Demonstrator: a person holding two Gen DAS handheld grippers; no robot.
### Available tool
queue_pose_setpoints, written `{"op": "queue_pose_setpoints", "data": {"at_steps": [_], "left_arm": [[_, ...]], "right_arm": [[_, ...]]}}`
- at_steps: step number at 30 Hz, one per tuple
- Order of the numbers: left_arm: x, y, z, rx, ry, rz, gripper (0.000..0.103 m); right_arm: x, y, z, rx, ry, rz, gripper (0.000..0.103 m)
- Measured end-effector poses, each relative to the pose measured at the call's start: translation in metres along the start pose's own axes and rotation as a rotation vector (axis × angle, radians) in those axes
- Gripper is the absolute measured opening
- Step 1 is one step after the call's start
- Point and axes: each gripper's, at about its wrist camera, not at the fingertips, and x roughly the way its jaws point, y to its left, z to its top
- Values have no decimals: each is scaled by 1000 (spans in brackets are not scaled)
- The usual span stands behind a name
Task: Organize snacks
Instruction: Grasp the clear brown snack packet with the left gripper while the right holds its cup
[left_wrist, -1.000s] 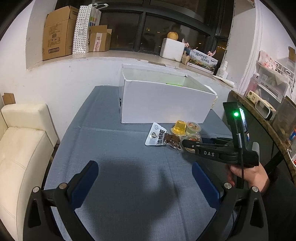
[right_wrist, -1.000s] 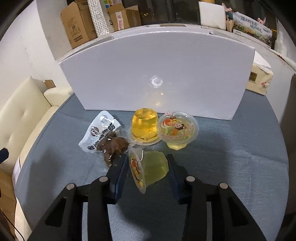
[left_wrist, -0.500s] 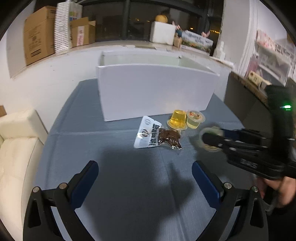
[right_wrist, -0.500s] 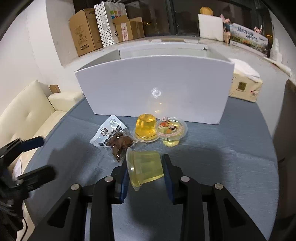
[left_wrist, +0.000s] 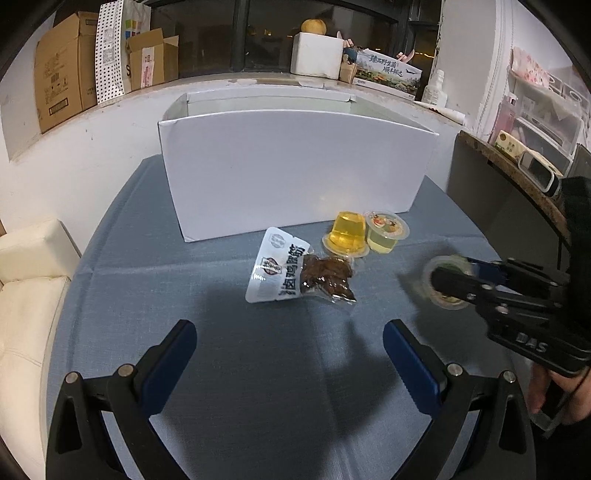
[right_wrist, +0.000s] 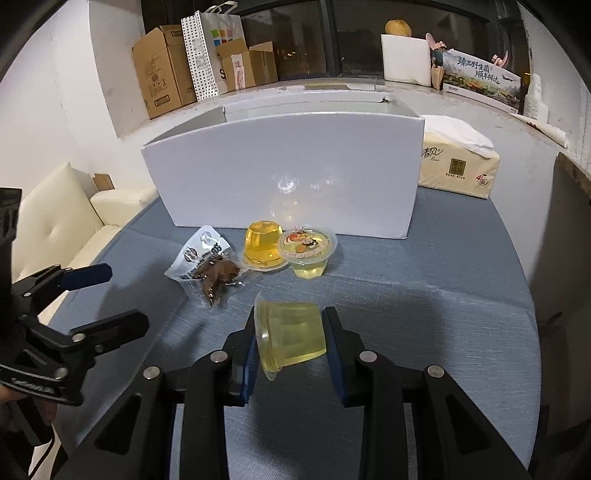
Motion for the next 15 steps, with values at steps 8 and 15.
{"op": "queue_pose_setpoints", "data": {"at_steps": [8, 15], "left_arm": [[50, -8, 21, 33, 66, -2, 103], [79, -14, 38, 54, 111, -15, 103]], "right_arm": [[-42, -3, -5, 28, -68, 6, 34], [-60, -12, -12, 52, -86, 2, 34]]}}
